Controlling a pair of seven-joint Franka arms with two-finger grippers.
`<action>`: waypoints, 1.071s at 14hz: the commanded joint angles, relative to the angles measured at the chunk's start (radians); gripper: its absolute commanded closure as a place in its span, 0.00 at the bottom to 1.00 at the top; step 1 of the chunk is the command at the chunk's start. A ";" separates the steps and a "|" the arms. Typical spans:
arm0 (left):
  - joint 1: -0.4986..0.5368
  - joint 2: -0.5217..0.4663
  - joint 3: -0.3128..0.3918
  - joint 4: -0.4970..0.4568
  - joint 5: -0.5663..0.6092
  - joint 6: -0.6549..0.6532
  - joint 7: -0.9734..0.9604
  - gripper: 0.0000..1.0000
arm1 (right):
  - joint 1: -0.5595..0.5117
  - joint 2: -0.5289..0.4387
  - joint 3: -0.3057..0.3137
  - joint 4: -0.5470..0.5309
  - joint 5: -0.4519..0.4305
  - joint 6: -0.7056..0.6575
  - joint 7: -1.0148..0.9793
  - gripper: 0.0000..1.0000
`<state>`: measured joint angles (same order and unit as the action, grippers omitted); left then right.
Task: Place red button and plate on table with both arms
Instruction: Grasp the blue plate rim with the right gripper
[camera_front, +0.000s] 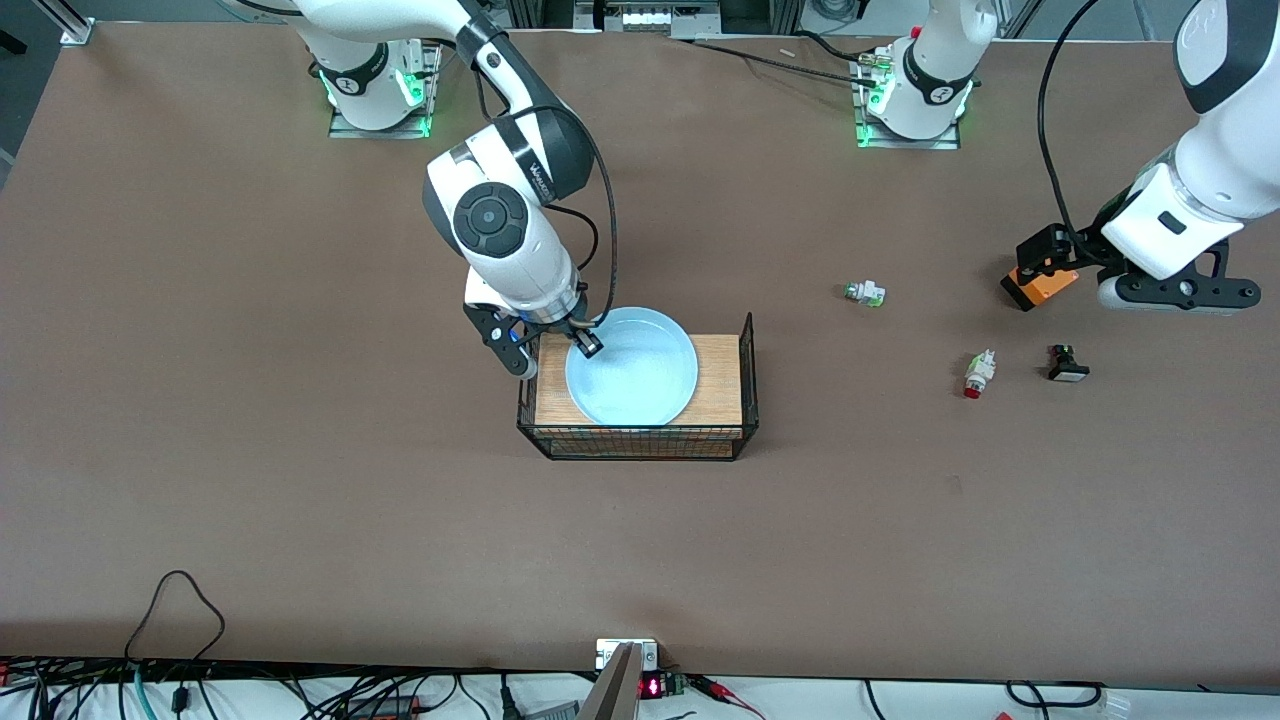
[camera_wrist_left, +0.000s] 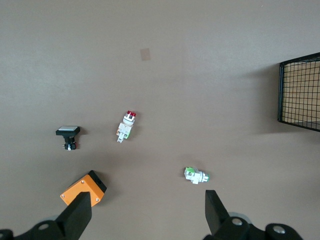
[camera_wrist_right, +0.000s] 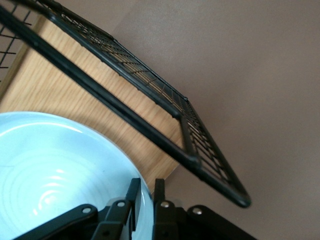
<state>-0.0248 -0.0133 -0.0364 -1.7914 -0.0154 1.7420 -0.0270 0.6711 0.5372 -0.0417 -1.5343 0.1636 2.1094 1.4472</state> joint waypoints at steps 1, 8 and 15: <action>0.003 0.009 -0.014 0.033 0.020 -0.038 -0.002 0.00 | 0.002 0.017 -0.003 0.023 -0.006 0.003 -0.007 1.00; 0.003 0.009 -0.014 0.038 0.020 -0.038 -0.002 0.00 | 0.033 -0.029 0.003 0.097 0.004 -0.067 -0.054 1.00; 0.002 0.009 -0.019 0.040 0.020 -0.045 -0.002 0.00 | -0.016 -0.074 -0.009 0.318 0.028 -0.295 -0.100 1.00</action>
<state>-0.0259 -0.0132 -0.0479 -1.7809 -0.0153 1.7233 -0.0270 0.6874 0.4673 -0.0482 -1.2634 0.1730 1.8629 1.3931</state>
